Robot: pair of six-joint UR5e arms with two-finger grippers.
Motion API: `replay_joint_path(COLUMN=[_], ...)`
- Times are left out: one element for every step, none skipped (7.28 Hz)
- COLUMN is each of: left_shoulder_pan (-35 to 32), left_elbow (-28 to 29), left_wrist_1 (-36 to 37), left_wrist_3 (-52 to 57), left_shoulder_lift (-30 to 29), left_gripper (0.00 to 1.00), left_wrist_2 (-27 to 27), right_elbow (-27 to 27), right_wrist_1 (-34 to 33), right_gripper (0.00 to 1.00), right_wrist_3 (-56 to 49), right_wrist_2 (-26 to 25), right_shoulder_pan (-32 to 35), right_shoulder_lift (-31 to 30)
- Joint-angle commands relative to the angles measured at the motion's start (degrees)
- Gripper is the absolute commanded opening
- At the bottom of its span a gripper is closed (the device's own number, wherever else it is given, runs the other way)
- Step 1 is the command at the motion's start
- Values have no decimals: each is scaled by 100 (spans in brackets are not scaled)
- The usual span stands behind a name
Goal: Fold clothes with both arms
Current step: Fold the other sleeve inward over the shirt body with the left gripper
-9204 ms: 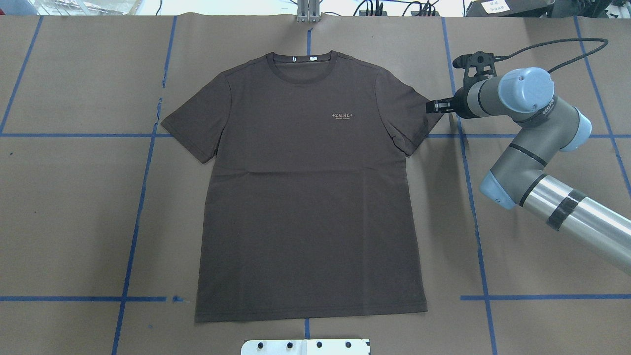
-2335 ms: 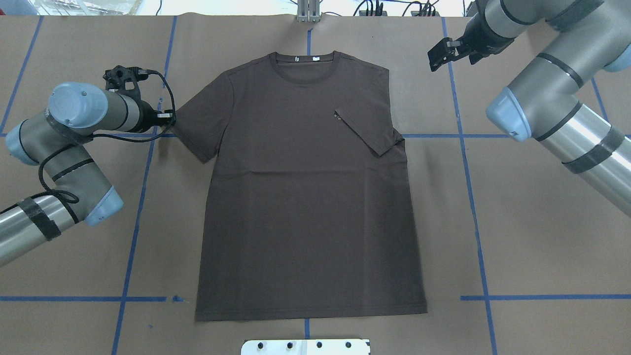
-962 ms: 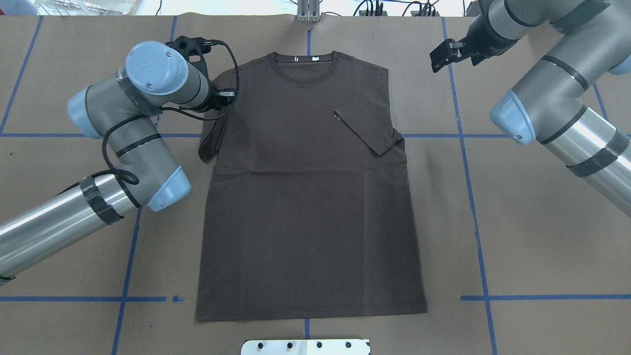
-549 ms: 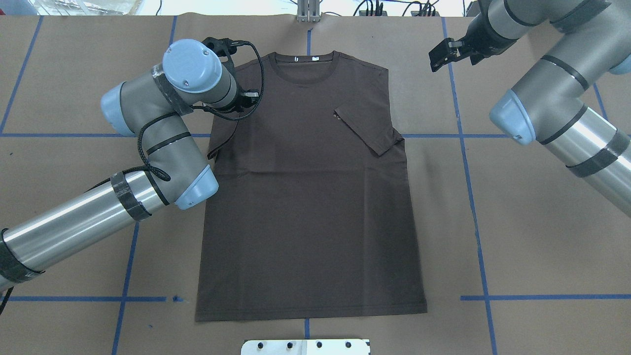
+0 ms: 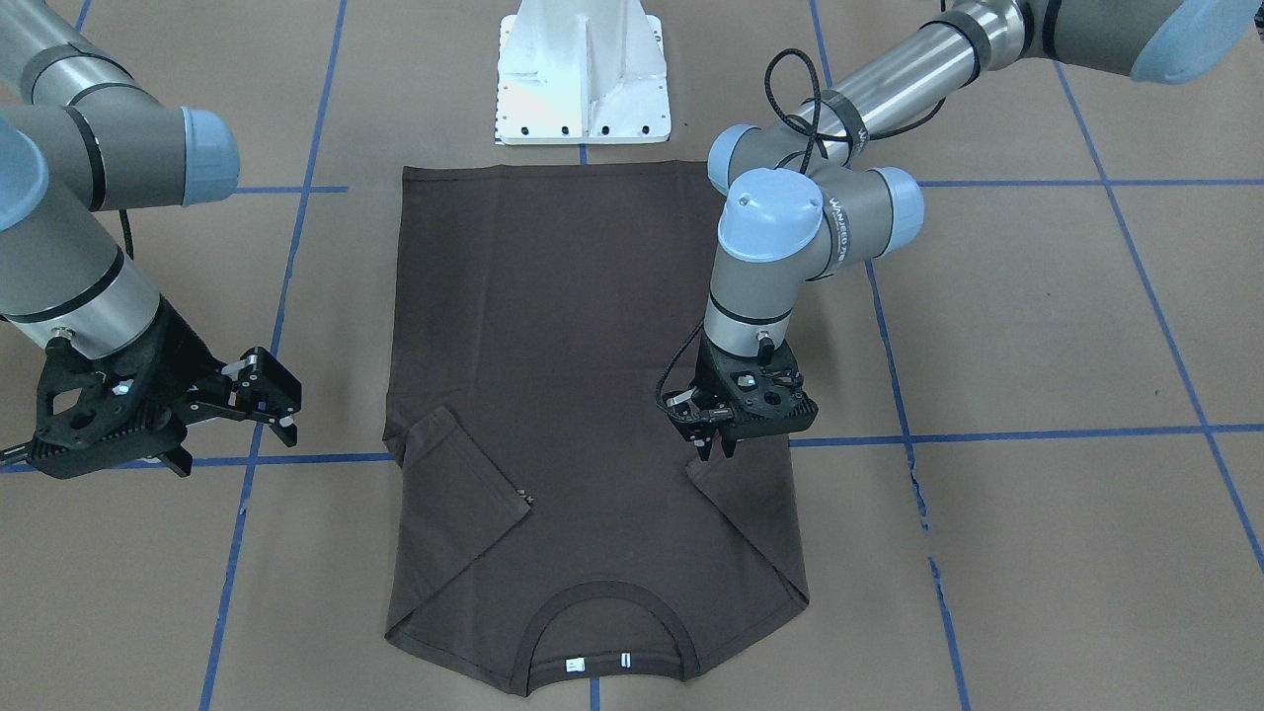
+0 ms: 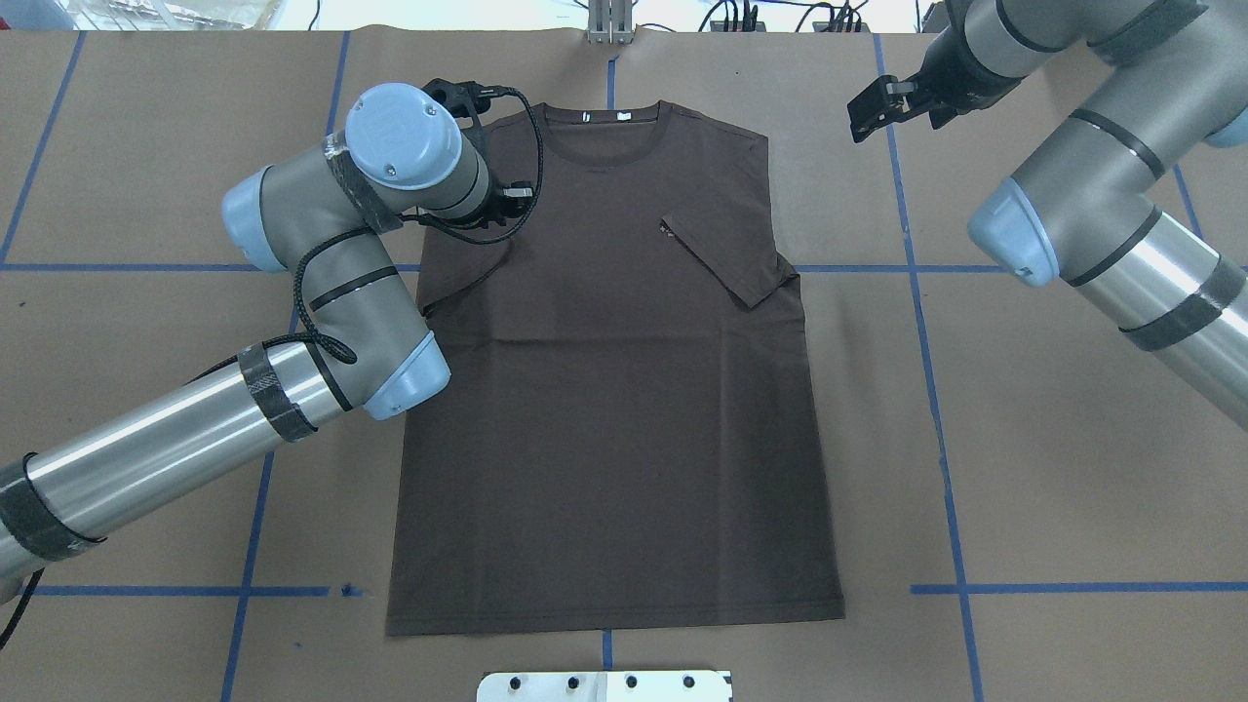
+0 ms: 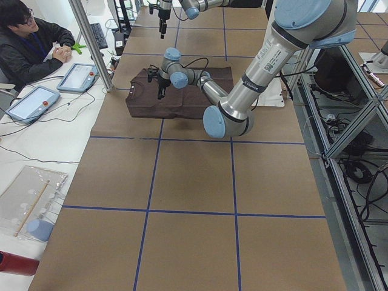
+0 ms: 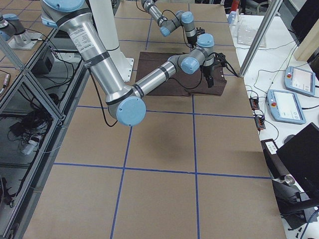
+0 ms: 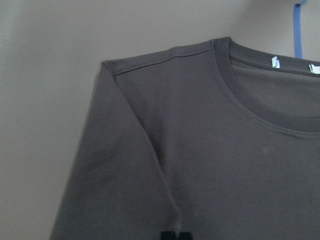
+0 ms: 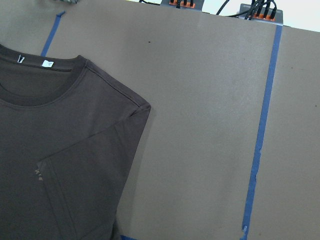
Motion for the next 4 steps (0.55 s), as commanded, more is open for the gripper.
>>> replay_joint_path(left_shoulder_pan=[14, 22, 49, 136], left_elbow=[-247, -571, -1018, -1492], left_wrist_1=[6, 15, 15, 24], left_wrist_3=[309, 319, 328, 319], left_shoulder_lift=[40, 215, 512, 854], left_gripper=[100, 100, 100, 100], left_wrist_2=[-51, -60, -95, -148], right_elbow=[102, 303, 697, 1301], right_wrist_1=[0, 9, 26, 52], right_gripper=[100, 100, 100, 100], right_wrist_3=[156, 523, 1066, 1758], right_wrist_2=[-1, -36, -106, -237], right_shoulder_pan=[-49, -285, -574, -951], right_shoulder_lift=[-42, -156, -418, -777])
